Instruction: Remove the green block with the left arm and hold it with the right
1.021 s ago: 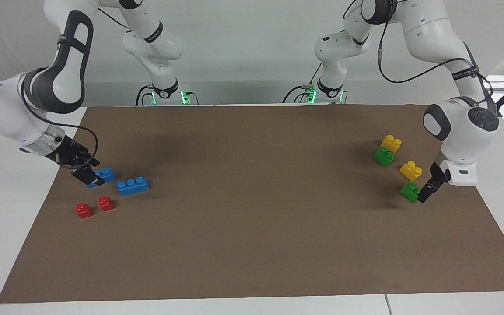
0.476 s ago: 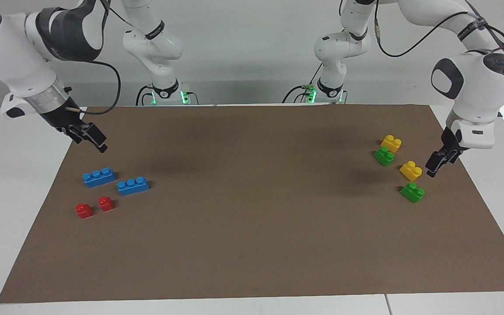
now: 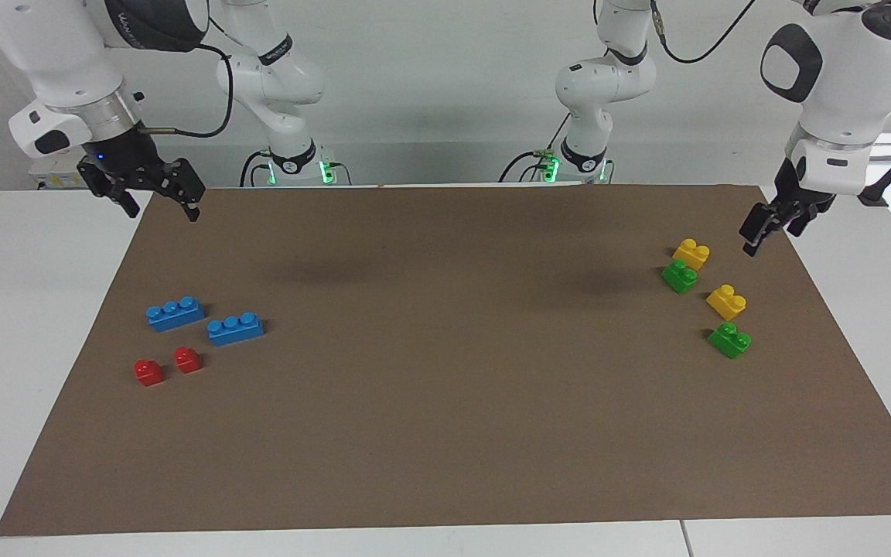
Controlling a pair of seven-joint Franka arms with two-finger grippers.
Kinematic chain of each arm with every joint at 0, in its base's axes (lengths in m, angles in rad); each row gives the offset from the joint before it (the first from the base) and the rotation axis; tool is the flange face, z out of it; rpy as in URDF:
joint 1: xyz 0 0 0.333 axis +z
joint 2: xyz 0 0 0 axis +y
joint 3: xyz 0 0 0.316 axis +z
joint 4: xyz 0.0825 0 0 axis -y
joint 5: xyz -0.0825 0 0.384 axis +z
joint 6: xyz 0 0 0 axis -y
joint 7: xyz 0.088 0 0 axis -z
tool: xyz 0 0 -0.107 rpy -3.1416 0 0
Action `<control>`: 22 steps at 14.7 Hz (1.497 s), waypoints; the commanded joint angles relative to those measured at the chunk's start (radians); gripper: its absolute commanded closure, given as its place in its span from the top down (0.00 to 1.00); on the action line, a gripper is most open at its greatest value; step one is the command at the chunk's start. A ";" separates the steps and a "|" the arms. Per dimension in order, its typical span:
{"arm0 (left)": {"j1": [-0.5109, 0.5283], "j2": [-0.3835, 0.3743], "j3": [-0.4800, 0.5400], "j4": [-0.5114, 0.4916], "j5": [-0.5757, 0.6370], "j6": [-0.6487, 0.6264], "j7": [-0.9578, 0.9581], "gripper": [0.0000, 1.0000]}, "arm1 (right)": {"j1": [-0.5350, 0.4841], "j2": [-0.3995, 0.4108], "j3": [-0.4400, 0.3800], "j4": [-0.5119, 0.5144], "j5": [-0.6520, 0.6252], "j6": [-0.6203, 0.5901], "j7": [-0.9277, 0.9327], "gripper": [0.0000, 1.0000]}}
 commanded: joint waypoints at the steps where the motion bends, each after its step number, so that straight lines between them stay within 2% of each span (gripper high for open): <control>1: -0.011 -0.052 0.007 -0.013 -0.017 -0.083 0.074 1.00 | -0.004 -0.006 0.006 0.004 -0.017 -0.022 -0.024 1.00; 5: -0.058 -0.089 0.009 -0.013 -0.032 -0.170 0.086 1.00 | -0.002 -0.007 0.009 0.004 -0.005 -0.048 -0.016 1.00; 9: -0.066 -0.146 0.028 -0.007 -0.115 -0.211 0.083 1.00 | -0.002 -0.007 0.009 0.004 0.000 -0.062 -0.010 1.00; 12: -0.074 -0.151 0.039 0.030 -0.120 -0.250 0.085 1.00 | -0.002 -0.009 0.009 0.003 0.000 -0.065 -0.010 1.00; 13: -0.089 -0.152 0.041 0.028 -0.118 -0.250 0.097 1.00 | -0.002 -0.009 0.009 0.001 0.000 -0.065 -0.010 1.00; 15: -0.112 -0.171 0.064 0.016 -0.115 -0.245 0.239 1.00 | -0.004 -0.012 0.007 0.000 0.000 -0.065 -0.010 1.00; 18: -0.126 -0.171 0.085 0.013 -0.115 -0.241 0.252 1.00 | -0.004 -0.013 0.009 -0.003 0.001 -0.064 0.005 1.00; 19: -0.187 -0.168 0.134 0.014 -0.115 -0.241 0.238 1.00 | -0.002 -0.013 0.009 -0.005 0.000 -0.064 0.019 1.00; 20: -0.222 -0.151 0.177 0.014 -0.115 -0.239 0.208 1.00 | -0.002 -0.015 0.009 -0.005 0.001 -0.064 0.037 1.00; 22: -0.239 -0.096 0.189 0.048 -0.106 -0.253 0.206 1.00 | 0.004 -0.015 0.009 -0.005 0.001 -0.064 0.053 1.00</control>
